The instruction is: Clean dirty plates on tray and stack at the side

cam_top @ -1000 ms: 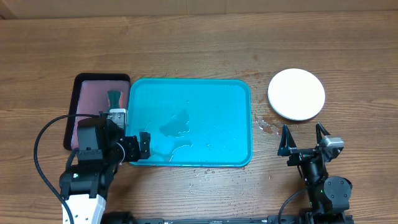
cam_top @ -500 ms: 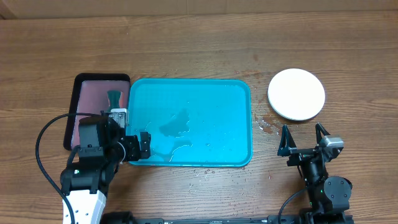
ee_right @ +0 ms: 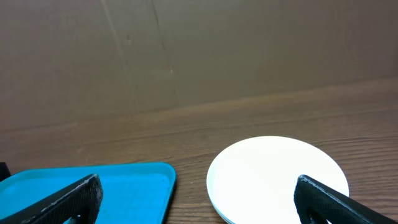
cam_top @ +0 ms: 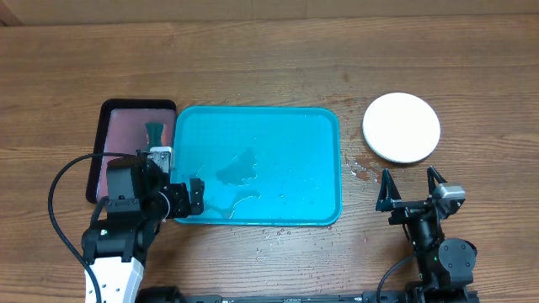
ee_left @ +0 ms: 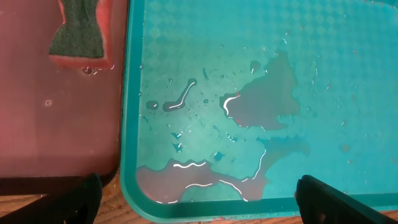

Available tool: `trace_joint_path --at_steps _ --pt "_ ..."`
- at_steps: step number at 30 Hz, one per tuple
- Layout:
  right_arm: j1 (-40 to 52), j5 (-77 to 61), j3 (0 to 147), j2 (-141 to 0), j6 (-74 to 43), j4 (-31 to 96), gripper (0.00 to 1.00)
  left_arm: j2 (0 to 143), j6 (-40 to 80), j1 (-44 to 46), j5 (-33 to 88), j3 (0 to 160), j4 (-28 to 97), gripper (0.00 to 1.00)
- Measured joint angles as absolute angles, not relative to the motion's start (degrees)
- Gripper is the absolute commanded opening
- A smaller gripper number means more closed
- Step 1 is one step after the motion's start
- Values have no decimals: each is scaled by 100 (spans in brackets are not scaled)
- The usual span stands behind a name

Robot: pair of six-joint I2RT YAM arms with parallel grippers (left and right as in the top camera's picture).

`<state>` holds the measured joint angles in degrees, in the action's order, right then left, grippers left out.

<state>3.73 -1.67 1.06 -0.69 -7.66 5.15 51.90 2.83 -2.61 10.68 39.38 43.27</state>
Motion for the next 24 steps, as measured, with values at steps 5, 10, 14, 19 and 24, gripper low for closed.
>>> trace_joint_path --at_steps 5,10,14,19,24 --pt "373 -167 106 -69 -768 515 100 5140 283 -261 1068 3935 4329 100" --pt "373 -167 106 -69 -766 515 100 4458 283 -231 1052 3870 4097 100" --pt "373 -169 106 -69 -768 510 100 3548 285 -145 1048 3463 2934 100" --pt "373 -169 106 -69 -766 513 100 2390 489 -108 1052 2285 1343 100" --pt "373 -169 106 -69 -768 515 100 1415 722 -104 1052 1116 156 100"
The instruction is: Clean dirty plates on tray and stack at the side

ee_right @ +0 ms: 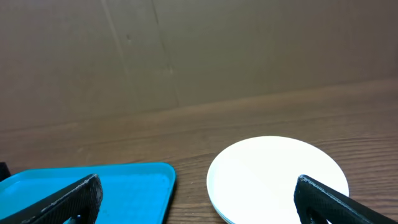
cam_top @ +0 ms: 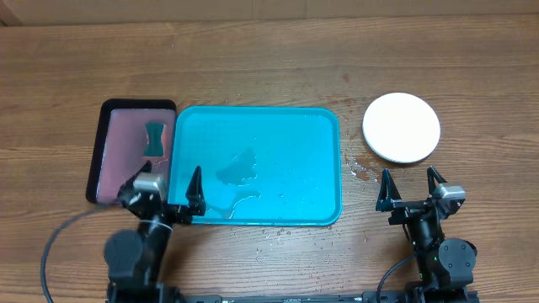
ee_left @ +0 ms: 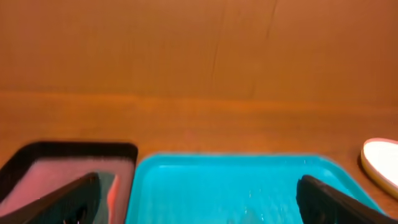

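The wet teal tray (cam_top: 328, 126) lies mid-table with puddles and no plates on it. A stack of white plates (cam_top: 402, 127) sits to its right, also seen in the right wrist view as plates (ee_right: 277, 177) and at the edge of the left wrist view as plates (ee_left: 382, 158). My left gripper (cam_top: 168, 194) stands open at the tray's front left corner, empty. My right gripper (cam_top: 408, 189) stands open just in front of the plates, empty.
A dark tray with a pink liner (cam_top: 118, 160) lies left of the teal tray, holding a green sponge (cam_top: 154, 139). Water drops (cam_top: 362, 171) spot the wood between the teal tray and the plates.
My left arm has pulled back toward the table's front edge and its camera has tipped from looking down at the tray to looking level across it. The right arm has not moved.
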Available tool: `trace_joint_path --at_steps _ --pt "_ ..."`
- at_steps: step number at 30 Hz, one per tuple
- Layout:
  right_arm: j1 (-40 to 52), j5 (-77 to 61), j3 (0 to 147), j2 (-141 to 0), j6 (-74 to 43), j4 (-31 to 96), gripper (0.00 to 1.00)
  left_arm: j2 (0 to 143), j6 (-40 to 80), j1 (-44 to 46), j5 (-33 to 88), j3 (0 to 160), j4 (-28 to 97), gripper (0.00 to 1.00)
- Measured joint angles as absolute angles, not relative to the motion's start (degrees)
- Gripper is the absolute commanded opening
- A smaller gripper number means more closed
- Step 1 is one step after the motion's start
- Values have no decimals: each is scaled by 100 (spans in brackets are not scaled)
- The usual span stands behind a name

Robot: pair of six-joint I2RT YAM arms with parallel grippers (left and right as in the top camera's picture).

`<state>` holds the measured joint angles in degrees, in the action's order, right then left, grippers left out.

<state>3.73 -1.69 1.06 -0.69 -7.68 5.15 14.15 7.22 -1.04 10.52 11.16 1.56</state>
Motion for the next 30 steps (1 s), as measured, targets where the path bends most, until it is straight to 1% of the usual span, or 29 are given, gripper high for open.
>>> trace_joint_path --at_steps 6,10,13,18,30 --pt "373 -169 106 -69 -766 515 100 399 790 -71 1048 215 -722 100" --pt "373 -169 106 -69 -770 515 100 110 701 3 1002 73 -738 100" --pt "373 -167 106 -69 -766 510 100 91 545 80 908 71 -585 100" --pt "375 -167 106 -69 -768 513 100 89 427 115 779 49 370 100" --pt "373 -169 106 -69 -766 510 100 84 408 115 746 49 370 100"
